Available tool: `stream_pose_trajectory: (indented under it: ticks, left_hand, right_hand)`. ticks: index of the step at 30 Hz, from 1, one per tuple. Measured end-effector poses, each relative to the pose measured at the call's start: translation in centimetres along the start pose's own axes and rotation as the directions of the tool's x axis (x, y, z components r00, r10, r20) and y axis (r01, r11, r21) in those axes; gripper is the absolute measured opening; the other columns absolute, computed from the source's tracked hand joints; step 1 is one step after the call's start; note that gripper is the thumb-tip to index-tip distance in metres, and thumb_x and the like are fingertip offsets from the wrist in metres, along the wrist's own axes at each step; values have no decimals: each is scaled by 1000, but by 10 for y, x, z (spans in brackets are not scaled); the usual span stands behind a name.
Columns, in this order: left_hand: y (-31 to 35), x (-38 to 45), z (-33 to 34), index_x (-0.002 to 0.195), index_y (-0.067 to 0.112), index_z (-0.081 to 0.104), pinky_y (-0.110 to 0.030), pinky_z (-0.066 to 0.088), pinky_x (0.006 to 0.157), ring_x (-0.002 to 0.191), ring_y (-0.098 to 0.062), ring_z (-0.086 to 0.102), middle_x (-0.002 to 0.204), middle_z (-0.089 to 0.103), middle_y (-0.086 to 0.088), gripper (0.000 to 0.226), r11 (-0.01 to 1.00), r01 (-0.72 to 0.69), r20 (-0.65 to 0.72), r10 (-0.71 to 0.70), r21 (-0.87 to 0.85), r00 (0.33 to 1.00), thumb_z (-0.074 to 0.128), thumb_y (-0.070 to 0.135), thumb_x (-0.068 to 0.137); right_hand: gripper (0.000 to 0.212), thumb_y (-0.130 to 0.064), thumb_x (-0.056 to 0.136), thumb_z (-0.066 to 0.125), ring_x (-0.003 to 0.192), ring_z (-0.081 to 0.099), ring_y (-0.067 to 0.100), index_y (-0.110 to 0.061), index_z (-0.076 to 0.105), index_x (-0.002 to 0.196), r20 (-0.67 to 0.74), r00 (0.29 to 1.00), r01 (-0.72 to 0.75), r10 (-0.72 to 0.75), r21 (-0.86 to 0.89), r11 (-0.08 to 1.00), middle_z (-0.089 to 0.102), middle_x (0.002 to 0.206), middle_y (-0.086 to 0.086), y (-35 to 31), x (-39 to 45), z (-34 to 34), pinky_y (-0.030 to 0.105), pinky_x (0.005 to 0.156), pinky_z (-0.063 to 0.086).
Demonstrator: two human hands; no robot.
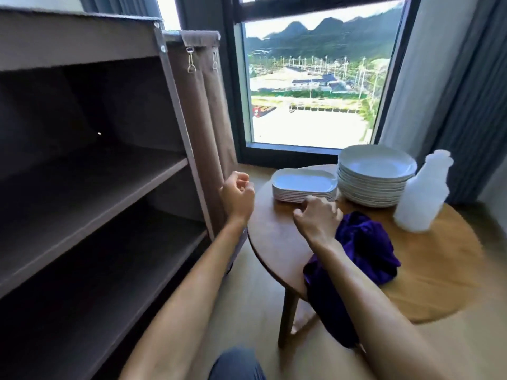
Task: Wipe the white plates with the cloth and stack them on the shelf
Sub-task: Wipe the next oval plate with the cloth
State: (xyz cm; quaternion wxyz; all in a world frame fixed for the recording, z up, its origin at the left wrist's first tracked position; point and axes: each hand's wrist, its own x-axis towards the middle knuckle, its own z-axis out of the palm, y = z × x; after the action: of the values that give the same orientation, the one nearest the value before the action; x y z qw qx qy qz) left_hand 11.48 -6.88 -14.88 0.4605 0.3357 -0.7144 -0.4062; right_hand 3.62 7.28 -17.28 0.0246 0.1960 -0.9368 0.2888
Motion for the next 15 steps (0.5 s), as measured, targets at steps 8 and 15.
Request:
stream_pose_trajectory:
  ticks: [8,15]
  left_hand:
    - [-35,23,112,113,11,65,-38,48,89,110,-37,64,118,71,-14,31,934,264,136,-302,240,943,63,35,94]
    - [-42,74,155,108,11,66,-34,50,87,109,-34,65,116,70,-12,38,889,384,121,-422,251,898,77,40,86]
  right_hand:
    - [69,-70,86,51,130,41,36,-24,50,137,34,986,-139,163,-373,918,45,141,17,107,8,-3,51,103,38]
    - [41,-47,73,75,89,58,35,-16,71,99,-151,988,-82,36,-307,948,63,94,14,112,19,14,47,75,45]
